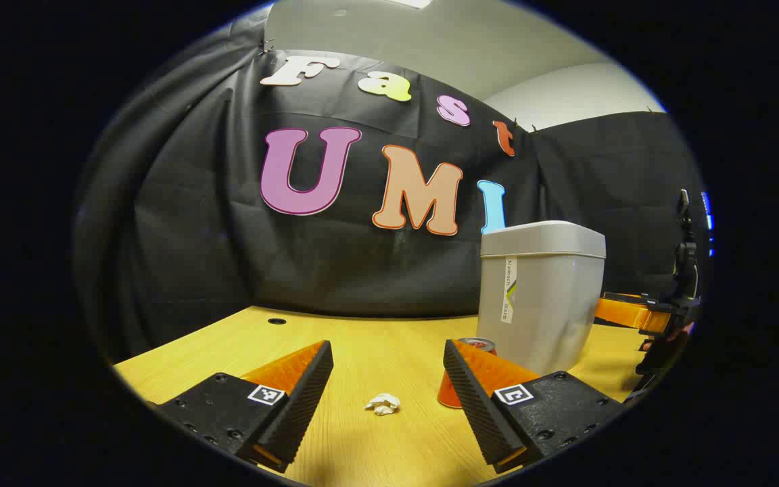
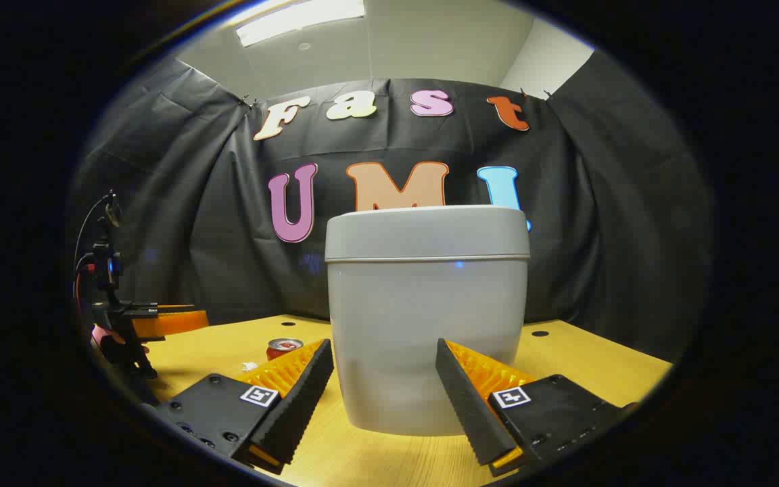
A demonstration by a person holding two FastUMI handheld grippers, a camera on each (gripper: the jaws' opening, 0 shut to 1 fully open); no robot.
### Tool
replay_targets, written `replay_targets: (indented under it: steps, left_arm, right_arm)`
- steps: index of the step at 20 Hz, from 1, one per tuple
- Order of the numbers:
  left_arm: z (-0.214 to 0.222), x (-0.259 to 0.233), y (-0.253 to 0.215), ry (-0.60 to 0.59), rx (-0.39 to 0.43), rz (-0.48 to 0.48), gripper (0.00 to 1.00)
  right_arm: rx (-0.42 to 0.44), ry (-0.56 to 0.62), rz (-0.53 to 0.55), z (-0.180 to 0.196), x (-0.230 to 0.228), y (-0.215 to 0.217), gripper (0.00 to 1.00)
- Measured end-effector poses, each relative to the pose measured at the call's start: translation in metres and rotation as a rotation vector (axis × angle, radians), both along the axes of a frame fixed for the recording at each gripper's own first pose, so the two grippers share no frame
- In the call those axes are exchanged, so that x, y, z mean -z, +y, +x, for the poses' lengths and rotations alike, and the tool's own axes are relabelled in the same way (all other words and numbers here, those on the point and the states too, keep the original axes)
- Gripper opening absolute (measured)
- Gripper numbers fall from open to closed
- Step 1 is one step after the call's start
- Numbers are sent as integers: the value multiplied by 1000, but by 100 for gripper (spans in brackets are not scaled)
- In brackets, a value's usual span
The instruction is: Press the lid of the desktop garbage bin to open it, pick up the crumpled paper on the desktop and throw it into the bin, then pick up the pop can on the desktop and drop it into the bin, and finally close the garbage bin lid.
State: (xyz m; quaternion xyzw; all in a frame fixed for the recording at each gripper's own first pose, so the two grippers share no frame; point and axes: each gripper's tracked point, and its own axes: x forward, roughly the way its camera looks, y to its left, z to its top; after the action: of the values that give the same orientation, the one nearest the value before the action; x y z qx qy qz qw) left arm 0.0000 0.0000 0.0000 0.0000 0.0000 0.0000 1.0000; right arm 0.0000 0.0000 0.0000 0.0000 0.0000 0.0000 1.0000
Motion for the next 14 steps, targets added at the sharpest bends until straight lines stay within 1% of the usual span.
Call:
replay_targets:
  steps: [5,14]
  left_arm:
    - [1,2,3,6,-8,3,96]
    - [1,2,2,13,-13,8,96]
  right_arm:
    - [5,4,-5,0,2,-1,100]
    - [10,17,3,0,6,-4,99]
